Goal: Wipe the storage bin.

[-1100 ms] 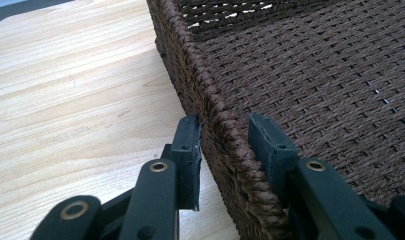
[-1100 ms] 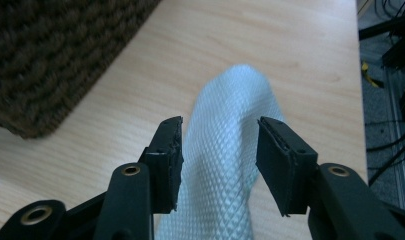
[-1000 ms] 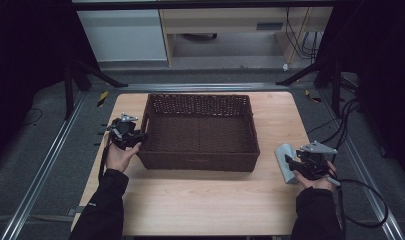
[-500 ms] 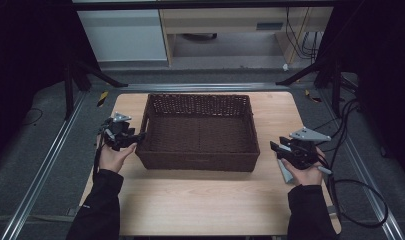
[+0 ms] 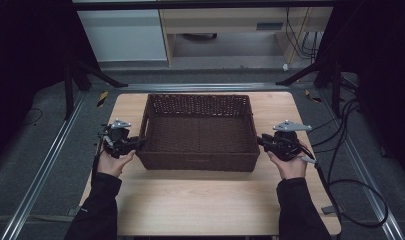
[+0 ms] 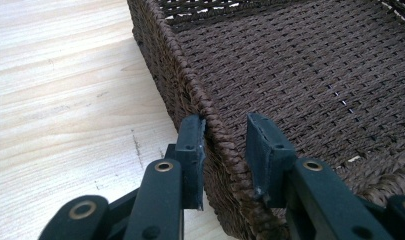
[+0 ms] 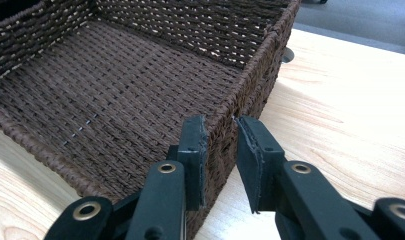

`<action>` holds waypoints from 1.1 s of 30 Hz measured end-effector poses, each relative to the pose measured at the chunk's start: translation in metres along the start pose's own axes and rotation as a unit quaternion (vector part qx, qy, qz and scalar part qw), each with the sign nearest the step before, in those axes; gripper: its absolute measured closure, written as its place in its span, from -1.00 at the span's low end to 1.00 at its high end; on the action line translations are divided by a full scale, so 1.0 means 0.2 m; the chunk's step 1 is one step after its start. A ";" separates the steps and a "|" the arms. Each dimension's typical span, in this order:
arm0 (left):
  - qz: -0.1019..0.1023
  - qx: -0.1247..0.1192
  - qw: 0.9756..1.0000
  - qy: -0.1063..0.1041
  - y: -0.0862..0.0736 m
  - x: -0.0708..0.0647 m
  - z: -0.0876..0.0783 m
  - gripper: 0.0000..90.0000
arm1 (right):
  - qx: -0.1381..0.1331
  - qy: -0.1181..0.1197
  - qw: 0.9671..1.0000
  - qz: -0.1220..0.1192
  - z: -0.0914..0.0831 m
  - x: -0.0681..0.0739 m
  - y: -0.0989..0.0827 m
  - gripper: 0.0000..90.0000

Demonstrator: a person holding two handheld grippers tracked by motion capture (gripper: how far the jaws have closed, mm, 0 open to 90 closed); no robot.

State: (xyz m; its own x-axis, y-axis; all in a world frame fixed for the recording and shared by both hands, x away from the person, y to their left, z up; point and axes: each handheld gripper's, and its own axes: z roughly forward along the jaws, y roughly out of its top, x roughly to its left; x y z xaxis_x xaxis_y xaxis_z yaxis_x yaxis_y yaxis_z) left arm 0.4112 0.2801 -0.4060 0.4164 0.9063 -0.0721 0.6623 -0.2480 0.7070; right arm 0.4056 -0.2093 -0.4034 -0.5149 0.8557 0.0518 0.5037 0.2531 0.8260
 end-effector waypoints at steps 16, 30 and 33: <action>0.015 -0.003 1.000 0.021 -0.02 -0.04 -0.01 0.52 | 0.021 -0.001 1.000 -0.017 0.08 0.05 0.00 0.61; 0.019 0.002 1.000 0.013 -0.08 -0.09 -0.07 0.51 | 0.030 0.009 0.999 -0.019 -0.02 0.09 -0.05 0.60; 0.023 0.001 1.000 0.015 -0.08 -0.09 -0.05 0.51 | 0.025 0.019 0.999 -0.010 -0.01 0.07 -0.06 0.59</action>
State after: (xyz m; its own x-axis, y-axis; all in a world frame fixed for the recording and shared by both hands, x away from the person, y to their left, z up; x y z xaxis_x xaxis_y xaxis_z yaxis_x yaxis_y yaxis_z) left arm 0.3872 0.2718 -0.4076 0.4283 0.9035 -0.0178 0.6443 -0.2915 0.7071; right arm 0.3906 -0.2011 -0.4105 -0.5515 0.8322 0.0576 0.5258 0.2932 0.7985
